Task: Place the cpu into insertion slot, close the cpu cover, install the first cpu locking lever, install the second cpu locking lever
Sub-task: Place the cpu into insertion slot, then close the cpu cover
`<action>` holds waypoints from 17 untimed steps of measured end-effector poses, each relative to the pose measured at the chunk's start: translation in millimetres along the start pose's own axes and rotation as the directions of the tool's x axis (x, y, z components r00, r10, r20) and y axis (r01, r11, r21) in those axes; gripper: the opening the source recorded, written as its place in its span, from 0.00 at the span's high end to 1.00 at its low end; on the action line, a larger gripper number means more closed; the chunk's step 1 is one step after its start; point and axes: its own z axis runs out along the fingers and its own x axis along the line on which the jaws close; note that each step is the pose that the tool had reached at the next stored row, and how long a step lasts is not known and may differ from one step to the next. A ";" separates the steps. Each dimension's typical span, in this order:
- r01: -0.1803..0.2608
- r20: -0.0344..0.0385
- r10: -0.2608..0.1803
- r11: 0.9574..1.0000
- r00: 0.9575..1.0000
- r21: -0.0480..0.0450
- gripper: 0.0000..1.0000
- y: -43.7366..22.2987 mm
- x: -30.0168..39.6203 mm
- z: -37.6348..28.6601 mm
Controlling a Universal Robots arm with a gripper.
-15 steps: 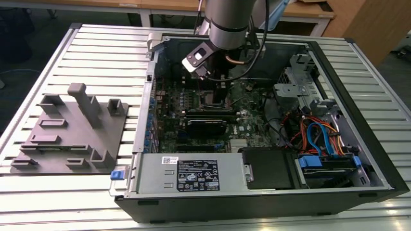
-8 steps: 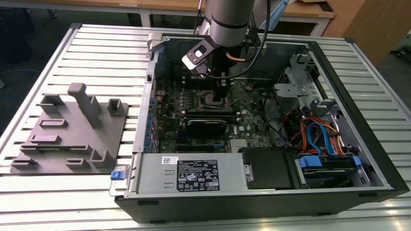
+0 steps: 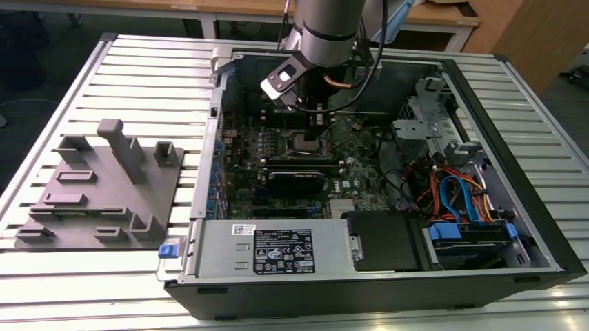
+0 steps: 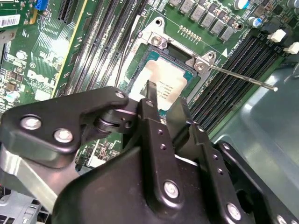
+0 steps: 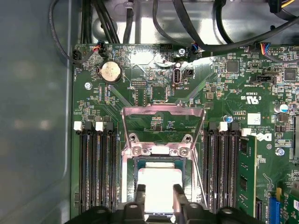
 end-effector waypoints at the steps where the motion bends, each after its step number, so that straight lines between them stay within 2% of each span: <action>1: 0.000 0.000 0.000 1.000 1.000 0.000 0.65 0.0 0.0 -0.1; 4: 0.000 0.000 0.000 1.000 1.000 0.000 0.67 0.0 0.0 -0.2; 7: 0.000 0.000 0.000 1.000 1.000 0.000 0.85 0.0 0.0 -0.3; 8: 0.000 0.000 0.000 1.000 1.000 0.000 0.85 0.0 0.0 -0.4; 9: 0.000 0.000 0.000 1.000 1.000 0.000 0.90 0.0 0.0 -0.4; 14: 0.000 0.000 0.000 1.000 1.000 0.000 0.90 0.0 0.0 -0.7; 17: 0.000 0.000 0.000 1.000 1.000 0.000 0.90 0.0 0.1 -3.0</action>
